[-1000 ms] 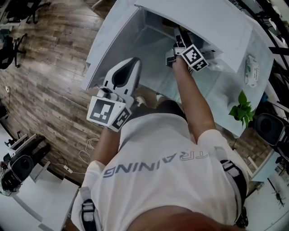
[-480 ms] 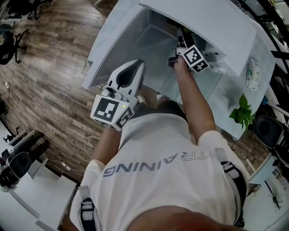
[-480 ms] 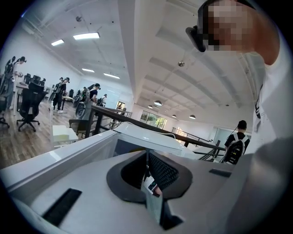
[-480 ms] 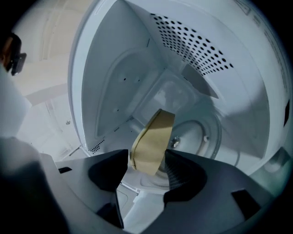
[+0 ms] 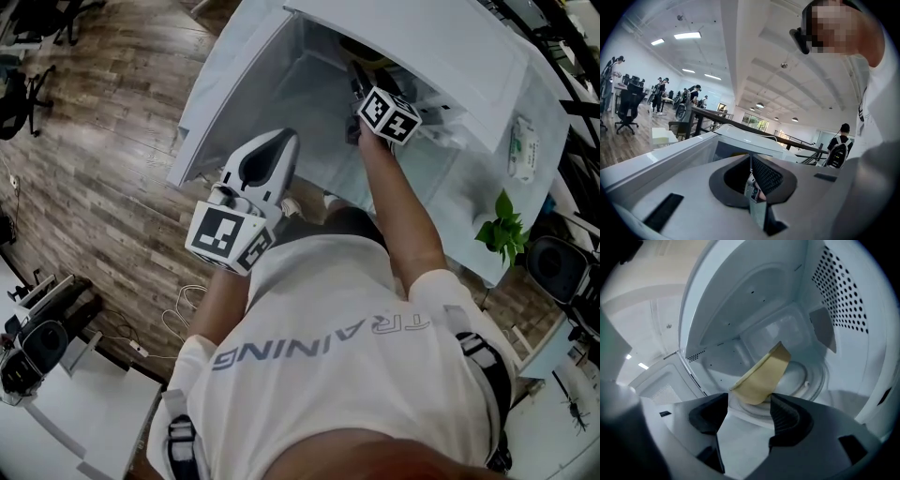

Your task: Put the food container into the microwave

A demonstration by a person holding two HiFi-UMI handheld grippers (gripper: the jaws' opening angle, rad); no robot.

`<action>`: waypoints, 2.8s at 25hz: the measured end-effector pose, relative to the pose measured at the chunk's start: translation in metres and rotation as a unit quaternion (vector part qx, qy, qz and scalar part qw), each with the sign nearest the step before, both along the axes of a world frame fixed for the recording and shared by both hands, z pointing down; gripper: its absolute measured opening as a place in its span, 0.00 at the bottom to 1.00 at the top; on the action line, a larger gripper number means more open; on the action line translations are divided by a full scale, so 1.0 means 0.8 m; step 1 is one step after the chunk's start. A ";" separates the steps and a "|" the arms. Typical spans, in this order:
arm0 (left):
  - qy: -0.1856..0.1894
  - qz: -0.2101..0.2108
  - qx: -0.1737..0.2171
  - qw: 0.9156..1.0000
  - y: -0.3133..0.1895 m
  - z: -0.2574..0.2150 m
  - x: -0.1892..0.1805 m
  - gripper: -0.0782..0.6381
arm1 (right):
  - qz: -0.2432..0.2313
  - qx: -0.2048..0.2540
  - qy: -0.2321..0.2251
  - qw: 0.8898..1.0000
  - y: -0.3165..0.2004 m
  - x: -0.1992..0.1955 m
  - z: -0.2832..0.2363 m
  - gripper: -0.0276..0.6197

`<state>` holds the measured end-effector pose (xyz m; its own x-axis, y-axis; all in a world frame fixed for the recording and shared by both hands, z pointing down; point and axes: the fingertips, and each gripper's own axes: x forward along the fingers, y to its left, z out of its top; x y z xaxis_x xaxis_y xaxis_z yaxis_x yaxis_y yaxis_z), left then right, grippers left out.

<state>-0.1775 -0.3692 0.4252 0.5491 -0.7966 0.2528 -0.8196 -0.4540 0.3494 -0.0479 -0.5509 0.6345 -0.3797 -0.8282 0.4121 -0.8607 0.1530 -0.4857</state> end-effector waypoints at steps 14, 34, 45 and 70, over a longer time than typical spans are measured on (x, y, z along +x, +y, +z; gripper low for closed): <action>0.020 0.007 0.009 1.000 0.010 -0.008 -0.002 0.17 | -0.003 -0.056 0.082 0.995 0.019 0.019 0.017 0.13; 0.009 0.026 0.065 0.998 0.068 -0.055 -0.025 0.17 | -0.096 0.093 0.158 0.978 0.175 -0.004 -0.144 0.08; 0.013 0.049 0.087 0.995 0.103 -0.063 -0.026 0.17 | -0.099 0.163 0.130 0.973 0.283 0.005 -0.263 0.08; 0.016 0.081 0.085 0.993 0.149 -0.064 -0.010 0.17 | -0.093 0.215 0.162 0.959 0.368 0.009 -0.314 0.08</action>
